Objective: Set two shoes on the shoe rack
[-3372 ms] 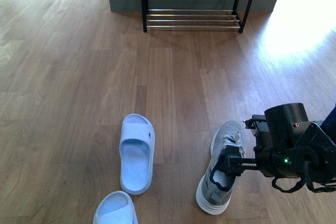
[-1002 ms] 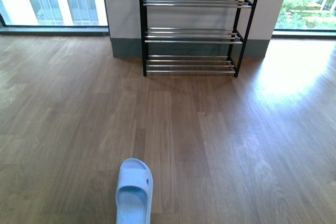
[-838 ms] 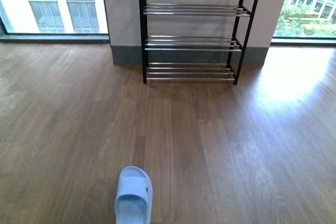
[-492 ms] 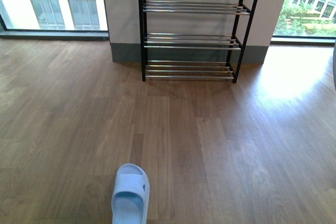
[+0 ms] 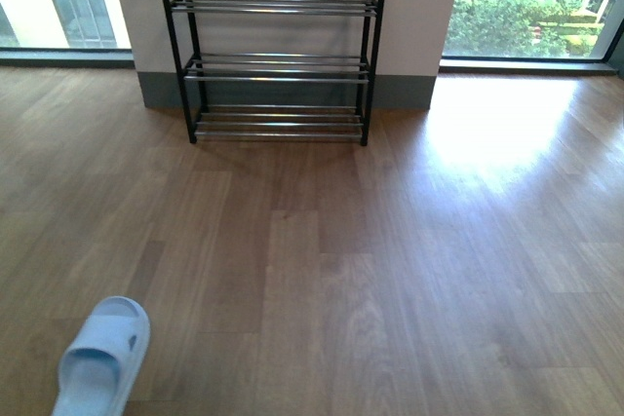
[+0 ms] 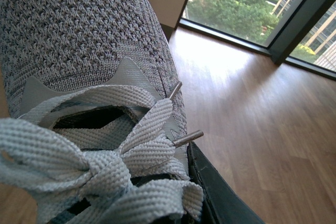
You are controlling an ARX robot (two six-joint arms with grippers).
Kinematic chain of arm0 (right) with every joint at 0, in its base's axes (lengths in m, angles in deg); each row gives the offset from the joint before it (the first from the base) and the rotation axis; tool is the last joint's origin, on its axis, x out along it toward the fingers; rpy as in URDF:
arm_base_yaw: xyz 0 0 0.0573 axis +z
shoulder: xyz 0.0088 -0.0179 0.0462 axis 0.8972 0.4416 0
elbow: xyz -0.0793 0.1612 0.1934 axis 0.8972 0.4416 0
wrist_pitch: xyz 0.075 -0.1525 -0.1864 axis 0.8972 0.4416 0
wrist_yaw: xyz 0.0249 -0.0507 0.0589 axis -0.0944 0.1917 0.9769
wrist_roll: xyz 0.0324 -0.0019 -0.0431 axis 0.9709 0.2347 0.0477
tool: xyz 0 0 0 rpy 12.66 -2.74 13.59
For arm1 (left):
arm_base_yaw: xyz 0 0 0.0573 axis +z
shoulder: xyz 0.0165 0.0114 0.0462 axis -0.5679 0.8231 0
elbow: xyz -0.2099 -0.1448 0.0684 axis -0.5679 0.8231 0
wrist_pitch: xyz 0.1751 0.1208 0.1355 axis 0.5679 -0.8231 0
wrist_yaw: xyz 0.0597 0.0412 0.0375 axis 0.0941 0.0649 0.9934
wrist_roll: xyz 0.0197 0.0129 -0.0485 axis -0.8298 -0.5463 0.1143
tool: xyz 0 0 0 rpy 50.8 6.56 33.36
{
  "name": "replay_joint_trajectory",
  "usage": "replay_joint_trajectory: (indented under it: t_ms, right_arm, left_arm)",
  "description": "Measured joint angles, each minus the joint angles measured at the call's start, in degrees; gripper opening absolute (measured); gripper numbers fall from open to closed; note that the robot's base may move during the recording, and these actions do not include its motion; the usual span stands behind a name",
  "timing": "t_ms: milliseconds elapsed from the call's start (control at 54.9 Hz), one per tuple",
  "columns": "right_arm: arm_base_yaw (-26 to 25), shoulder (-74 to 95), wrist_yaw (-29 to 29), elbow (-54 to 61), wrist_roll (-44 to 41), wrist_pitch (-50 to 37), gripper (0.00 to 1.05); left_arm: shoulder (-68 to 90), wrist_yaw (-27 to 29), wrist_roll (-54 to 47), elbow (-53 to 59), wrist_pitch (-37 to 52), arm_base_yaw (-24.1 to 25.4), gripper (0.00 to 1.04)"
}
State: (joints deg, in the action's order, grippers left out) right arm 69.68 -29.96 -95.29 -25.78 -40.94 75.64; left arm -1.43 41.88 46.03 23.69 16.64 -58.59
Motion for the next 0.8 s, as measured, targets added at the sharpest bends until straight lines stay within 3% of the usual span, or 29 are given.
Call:
replay_joint_trajectory:
  t_ms: [802]
  right_arm:
    - [0.0,-0.02,-0.09,0.0,0.0,0.04,0.01]
  left_arm:
    - [0.0,-0.11,0.0,0.02,0.0,0.0,0.02]
